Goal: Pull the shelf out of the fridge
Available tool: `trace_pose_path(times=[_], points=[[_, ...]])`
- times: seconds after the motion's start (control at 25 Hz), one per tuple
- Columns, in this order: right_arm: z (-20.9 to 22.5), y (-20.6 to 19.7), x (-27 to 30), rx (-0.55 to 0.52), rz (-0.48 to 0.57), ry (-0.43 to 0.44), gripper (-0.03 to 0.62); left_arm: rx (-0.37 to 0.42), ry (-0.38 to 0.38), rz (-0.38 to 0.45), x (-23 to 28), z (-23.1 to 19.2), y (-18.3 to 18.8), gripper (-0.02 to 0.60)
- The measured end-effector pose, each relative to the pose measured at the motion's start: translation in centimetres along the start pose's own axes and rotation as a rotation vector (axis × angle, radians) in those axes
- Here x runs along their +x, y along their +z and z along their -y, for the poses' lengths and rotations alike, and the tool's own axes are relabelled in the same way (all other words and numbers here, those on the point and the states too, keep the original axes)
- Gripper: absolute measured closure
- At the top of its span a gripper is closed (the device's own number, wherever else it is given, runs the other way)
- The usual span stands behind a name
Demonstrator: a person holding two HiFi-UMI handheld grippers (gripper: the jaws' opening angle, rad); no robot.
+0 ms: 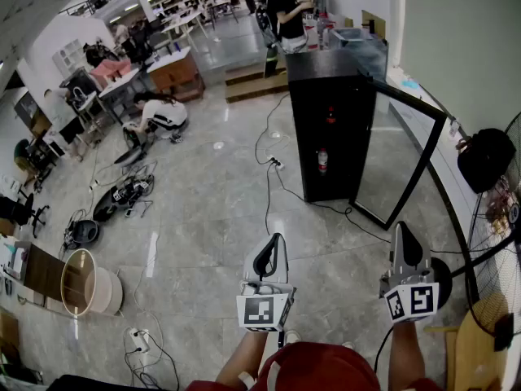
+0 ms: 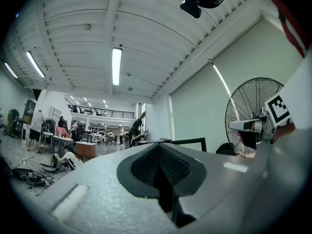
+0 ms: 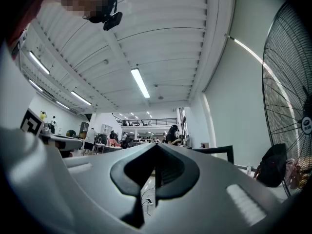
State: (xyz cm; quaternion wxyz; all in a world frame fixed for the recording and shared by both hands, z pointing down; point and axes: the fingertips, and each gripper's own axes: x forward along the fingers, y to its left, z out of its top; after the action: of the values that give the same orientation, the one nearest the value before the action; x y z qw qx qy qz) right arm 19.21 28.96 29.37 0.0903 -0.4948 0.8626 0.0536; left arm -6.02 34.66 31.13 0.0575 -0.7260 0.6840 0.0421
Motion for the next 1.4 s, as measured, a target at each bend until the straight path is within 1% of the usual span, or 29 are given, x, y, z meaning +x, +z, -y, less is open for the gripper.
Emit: trace_pose_path(times=[0.12,0.36,0.48,0.6,0.76,0.88,1.04,1.16,1.24,1.32,1.4], points=[[-0.7,-0.2,0.3,0.002,-0.002,-0.005,0.596,-0.003,0.017,-0.024,-0.3,-1.0,-0.3,0.58],[-2.1,-1.1,0.8,0.016,-0.011,-0.008,0.595,-0.004,0.01,-0.011,-0.9,-2.3,-1.5,0.58],[-3.7,-1.5,1.4,0.052,-0.011,-0.002,0.595,-0.008,0.02,-0.023,-1.5,-4.0,-1.8,0.58],[-5.5,-2.3,2.2,0.062,-0.02,0.012,0.595,-0.009,0.037,-0.039,-2.3,-5.8,-2.5,0.58],[-8.3,-3.6,3.7,0.088,-0.023,0.019,0.595,-0.017,0.069,-0.078,-3.3,-9.2,-3.7,0.58],[-10.1,-4.3,4.3,0.096,-0.035,0.027,0.595,-0.001,0.085,-0.073,-3.9,-11.5,-4.4,0.58],[-11.8,-4.7,4.9,0.092,-0.036,0.025,0.595,-0.01,0.086,-0.074,-4.3,-13.5,-4.4,0.58],[-12.0,-4.6,5.1,0.088,-0.028,0.021,0.595,-0.005,0.091,-0.058,-4.2,-14.4,-4.2,0.58],[-11.8,-4.4,5.4,0.088,-0.026,0.023,0.595,-0.008,0.098,-0.066,-3.8,-14.5,-3.9,0.58],[-11.4,-4.5,6.1,0.086,-0.029,0.026,0.595,-0.02,0.102,-0.093,-3.2,-14.5,-3.7,0.58],[-11.0,-4.8,7.1,0.085,-0.028,0.031,0.595,-0.023,0.1,-0.078,-2.2,-14.5,-3.9,0.58]])
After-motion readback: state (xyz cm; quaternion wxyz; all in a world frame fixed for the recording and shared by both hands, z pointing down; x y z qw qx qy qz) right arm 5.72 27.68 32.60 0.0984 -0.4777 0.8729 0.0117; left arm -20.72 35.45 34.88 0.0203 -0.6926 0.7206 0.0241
